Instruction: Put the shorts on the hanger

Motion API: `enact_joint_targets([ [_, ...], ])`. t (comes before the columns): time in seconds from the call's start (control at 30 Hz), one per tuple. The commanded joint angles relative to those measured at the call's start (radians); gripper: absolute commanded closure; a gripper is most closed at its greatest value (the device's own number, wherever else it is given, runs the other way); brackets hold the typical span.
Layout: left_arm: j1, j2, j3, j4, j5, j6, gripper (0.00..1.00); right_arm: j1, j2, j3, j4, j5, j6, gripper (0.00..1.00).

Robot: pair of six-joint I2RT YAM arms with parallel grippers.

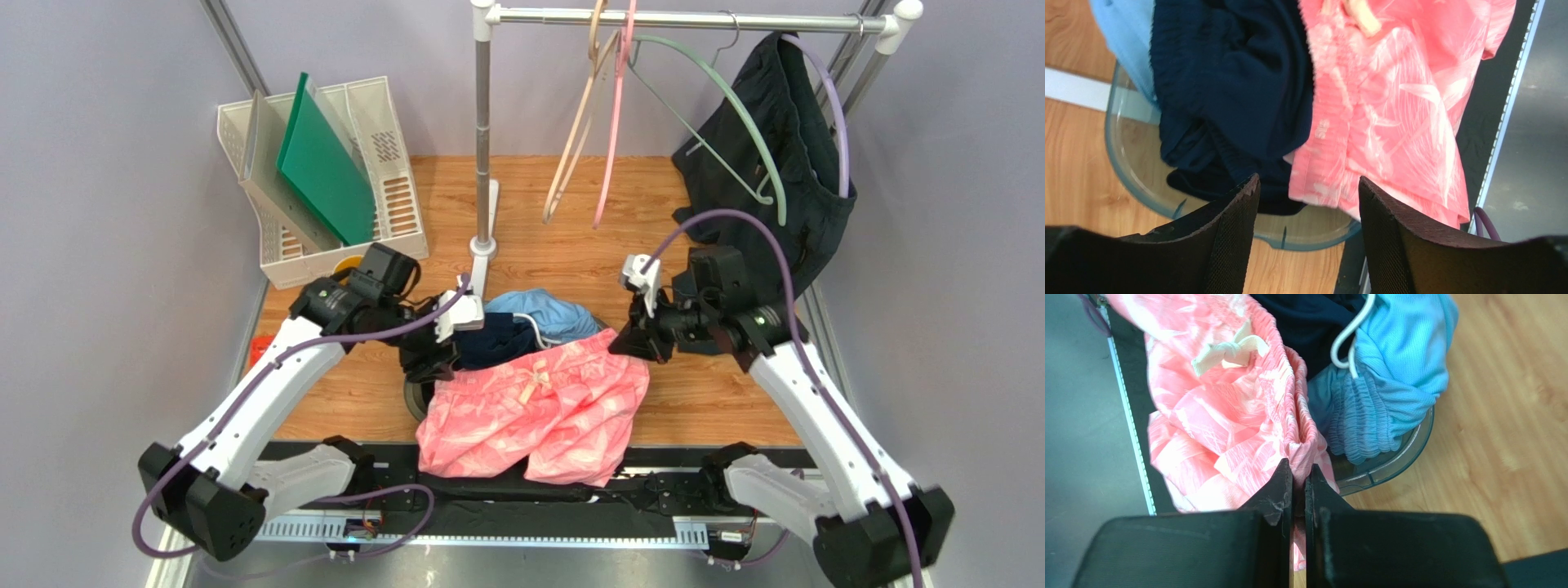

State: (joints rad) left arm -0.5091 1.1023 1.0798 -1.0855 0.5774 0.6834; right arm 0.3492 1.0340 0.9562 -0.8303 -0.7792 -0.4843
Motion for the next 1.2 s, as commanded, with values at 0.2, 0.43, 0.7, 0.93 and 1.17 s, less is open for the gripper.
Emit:
enact_joint_targets([
  [0.2,0.107,0.054,-0.051,-0.082,0.033,0.007,0.34,0.007,-0.226,-0.060,-0.180,-0.072,-0.246,1.00],
  [0.43,0.113,0.204,0.006,-0.102,0.116,0.002,0.30,0.016,-0.235,-0.063,-0.228,-0.078,-0.313,1.00],
  [0.7,0.113,0.393,0.077,-0.206,0.265,0.047,0.30,0.027,-0.232,-0.057,-0.216,-0.080,-0.309,1.00],
  [0.93,0.112,0.468,0.075,-0.134,0.171,-0.065,0.30,0.027,-0.246,-0.053,-0.224,-0.089,-0.295,1.00],
  [1.17,0.110,0.539,0.112,-0.167,0.133,-0.134,0.20,0.028,-0.255,-0.050,-0.225,-0.089,-0.287,1.00],
])
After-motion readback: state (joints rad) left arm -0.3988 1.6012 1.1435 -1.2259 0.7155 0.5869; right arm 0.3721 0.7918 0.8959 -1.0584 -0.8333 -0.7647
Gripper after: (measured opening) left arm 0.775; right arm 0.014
